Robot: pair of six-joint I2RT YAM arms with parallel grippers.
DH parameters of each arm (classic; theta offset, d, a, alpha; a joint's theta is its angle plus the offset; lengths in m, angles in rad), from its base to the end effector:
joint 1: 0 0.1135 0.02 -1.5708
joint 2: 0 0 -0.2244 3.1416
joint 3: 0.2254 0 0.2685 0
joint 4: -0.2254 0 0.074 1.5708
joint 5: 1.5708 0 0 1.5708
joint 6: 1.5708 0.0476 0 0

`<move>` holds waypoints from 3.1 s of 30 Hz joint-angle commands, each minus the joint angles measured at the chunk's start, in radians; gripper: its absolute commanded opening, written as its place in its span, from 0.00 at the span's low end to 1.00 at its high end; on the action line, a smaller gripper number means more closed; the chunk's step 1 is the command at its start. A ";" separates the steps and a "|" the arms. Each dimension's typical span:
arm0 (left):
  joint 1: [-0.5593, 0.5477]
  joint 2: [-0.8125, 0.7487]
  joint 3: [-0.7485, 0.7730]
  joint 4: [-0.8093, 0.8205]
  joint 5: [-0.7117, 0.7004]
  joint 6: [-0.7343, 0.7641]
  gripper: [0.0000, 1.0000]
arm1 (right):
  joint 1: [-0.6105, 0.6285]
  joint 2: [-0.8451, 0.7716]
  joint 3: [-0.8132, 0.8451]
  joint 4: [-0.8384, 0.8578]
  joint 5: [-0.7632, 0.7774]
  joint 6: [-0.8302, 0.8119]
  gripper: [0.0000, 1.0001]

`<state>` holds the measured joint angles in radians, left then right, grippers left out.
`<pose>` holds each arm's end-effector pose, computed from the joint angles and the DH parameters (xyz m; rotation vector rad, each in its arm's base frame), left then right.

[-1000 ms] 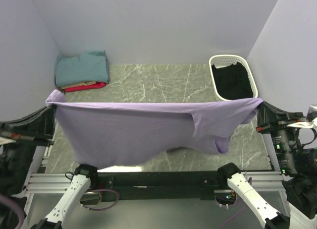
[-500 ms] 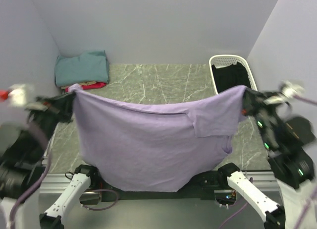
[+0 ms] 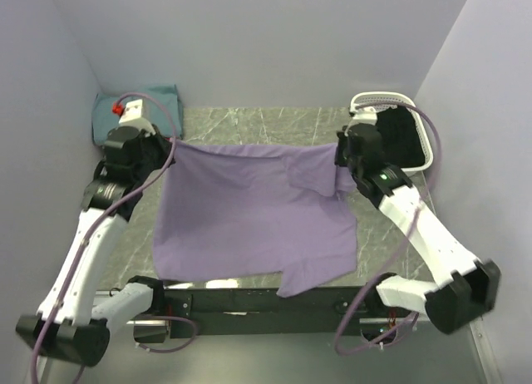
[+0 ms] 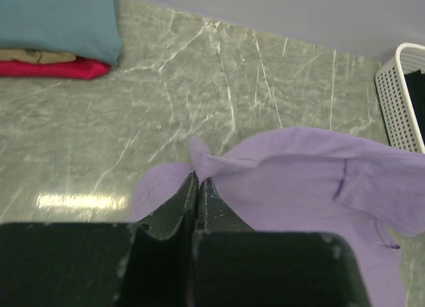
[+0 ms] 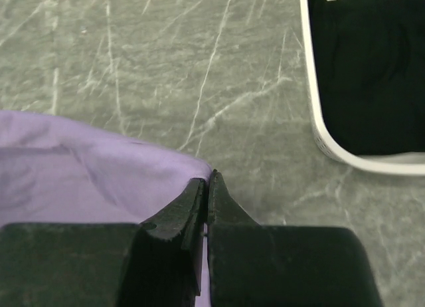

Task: Fold and stack the t-shirts
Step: Flatten the tshirt out

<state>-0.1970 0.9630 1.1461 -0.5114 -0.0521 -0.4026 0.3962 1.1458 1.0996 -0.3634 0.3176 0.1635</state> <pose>0.2489 -0.0471 0.3652 -0.2319 1.9005 -0.3570 0.2835 0.1025 0.3183 -0.0229 1.9590 0.0532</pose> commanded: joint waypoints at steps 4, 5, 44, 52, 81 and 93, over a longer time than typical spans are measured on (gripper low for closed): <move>0.001 0.264 -0.037 0.344 -0.009 -0.005 0.02 | -0.062 0.308 0.175 0.214 0.020 0.039 0.00; 0.001 0.302 -0.034 0.370 -0.003 0.007 0.01 | -0.071 0.380 0.201 0.221 0.017 0.042 0.00; -0.001 1.459 0.866 0.251 -0.333 0.291 0.06 | -0.289 1.204 1.062 -0.045 -0.066 0.126 0.00; 0.001 1.438 0.833 0.254 -0.364 0.297 0.66 | -0.296 1.229 1.103 -0.077 -0.106 0.125 0.12; 0.145 1.553 1.035 0.165 0.148 0.268 0.97 | -0.286 1.042 0.830 0.015 -0.295 0.146 0.45; 0.094 1.554 1.057 0.132 0.065 0.330 0.92 | -0.275 1.029 0.816 0.014 -0.336 0.159 0.44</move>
<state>-0.0551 2.5469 2.2093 -0.3904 0.0566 -0.1154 0.1127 2.2593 1.9217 -0.3782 0.0093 0.3069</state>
